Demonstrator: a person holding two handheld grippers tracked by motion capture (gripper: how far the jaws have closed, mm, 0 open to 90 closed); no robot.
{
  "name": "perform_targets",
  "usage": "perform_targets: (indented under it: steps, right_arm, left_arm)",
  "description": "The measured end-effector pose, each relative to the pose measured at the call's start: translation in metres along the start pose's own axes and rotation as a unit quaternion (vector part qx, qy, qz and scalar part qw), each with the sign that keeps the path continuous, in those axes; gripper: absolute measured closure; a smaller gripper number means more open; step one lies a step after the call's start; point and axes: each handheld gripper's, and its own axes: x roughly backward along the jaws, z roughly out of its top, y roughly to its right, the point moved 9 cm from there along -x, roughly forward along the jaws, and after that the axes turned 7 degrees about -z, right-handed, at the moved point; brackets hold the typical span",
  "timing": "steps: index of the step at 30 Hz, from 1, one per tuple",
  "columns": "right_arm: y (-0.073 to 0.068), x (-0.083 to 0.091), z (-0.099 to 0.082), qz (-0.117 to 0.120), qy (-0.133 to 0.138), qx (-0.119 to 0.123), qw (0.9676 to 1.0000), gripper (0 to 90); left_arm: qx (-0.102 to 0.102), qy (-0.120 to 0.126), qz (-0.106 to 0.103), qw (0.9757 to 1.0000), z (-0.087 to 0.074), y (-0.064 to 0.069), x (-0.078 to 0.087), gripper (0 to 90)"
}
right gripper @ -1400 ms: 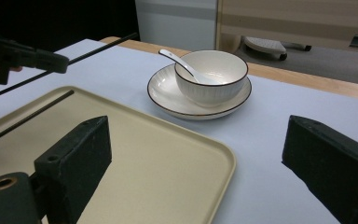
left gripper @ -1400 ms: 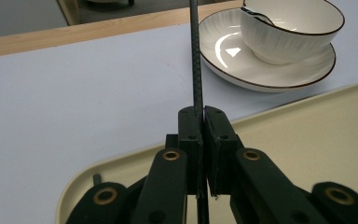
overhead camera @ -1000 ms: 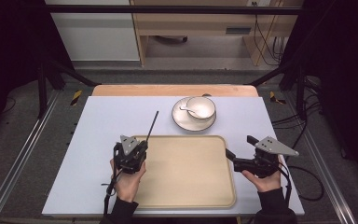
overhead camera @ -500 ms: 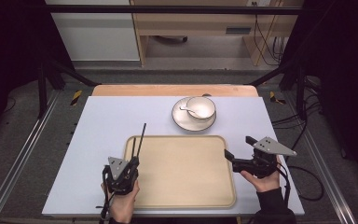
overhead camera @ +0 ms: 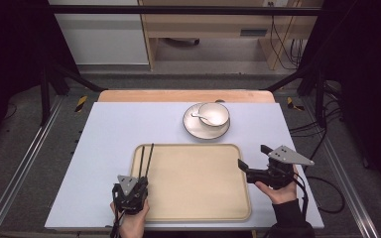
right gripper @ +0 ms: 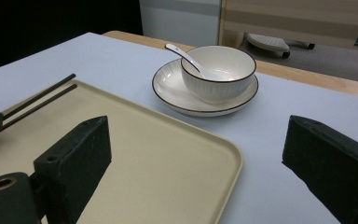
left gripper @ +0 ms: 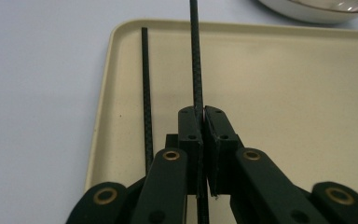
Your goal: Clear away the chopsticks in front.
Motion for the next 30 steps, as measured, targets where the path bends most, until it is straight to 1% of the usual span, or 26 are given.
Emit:
perform_targets:
  steps: [5,6,7,9,11,13,15,18,21,22,24,25,27,28,30]
  right_arm:
    - [0.0,0.0,0.0,0.0,0.0,0.0,1.0,8.0]
    - [0.0,0.0,0.0,0.0,0.0,0.0,1.0,8.0]
    - [0.0,0.0,0.0,0.0,0.0,0.0,1.0,8.0]
    - [0.0,0.0,0.0,0.0,0.0,0.0,1.0,8.0]
    - [0.0,-0.001,0.0,0.0,-0.001,0.0,1.0,8.0]
    - [0.0,-0.001,-0.001,0.0,-0.001,0.0,1.0,8.0]
    - [0.0,-0.001,-0.001,0.0,-0.001,0.0,1.0,8.0]
    - [0.0,0.0,-0.001,0.0,-0.001,0.0,1.0,7.9]
    - [0.001,0.0,-0.001,-0.001,-0.001,-0.002,1.0,7.9]
    - [0.001,0.0,-0.001,-0.001,-0.001,-0.002,1.0,7.9]
    - [0.002,0.0,-0.001,-0.002,-0.001,-0.004,1.0,7.9]
    - [0.002,0.0,-0.001,-0.003,-0.001,-0.004,1.0,7.8]
    - [0.003,0.0,-0.002,-0.004,-0.001,-0.005,1.0,7.8]
    - [0.004,0.001,-0.002,-0.005,-0.001,-0.007,1.0,7.8]
    - [0.005,0.001,-0.001,-0.005,0.0,-0.006,1.0,7.7]
  left_arm:
    - [-0.001,-0.019,0.006,0.9998,-0.004,0.0,-0.005,85.3]
    - [-0.004,-0.029,0.005,0.9996,-0.005,0.0,-0.006,85.3]
    - [-0.006,-0.031,0.003,0.9995,-0.005,0.0,-0.007,85.3]
    - [-0.009,-0.036,0.009,0.9993,-0.006,0.0,-0.007,85.2]
    - [-0.008,-0.045,0.009,0.9989,-0.007,0.0,-0.008,85.1]
    - [-0.008,-0.049,0.009,0.9987,-0.007,0.0,-0.009,84.9]
    - [-0.013,-0.053,0.008,0.9985,-0.008,0.0,-0.009,84.7]
    - [-0.015,-0.053,0.004,0.9984,-0.007,0.002,-0.009,83.1]
    - [-0.018,-0.049,-0.012,0.9986,-0.005,0.003,-0.007,79.7]
    - [-0.023,-0.045,-0.016,0.9986,-0.002,0.004,-0.005,77.6]
    - [-0.03,-0.03,-0.035,0.9985,0.005,0.005,0.0,71.4]
    - [-0.034,-0.023,-0.04,0.9983,0.01,0.005,0.003,69.4]
    - [-0.043,-0.007,-0.063,0.9971,0.02,0.006,0.009,65.0]
    - [-0.044,0.0,-0.073,0.9964,0.025,0.006,0.011,62.8]
    - [-0.059,0.009,-0.087,0.9944,0.034,0.005,0.016,57.4]
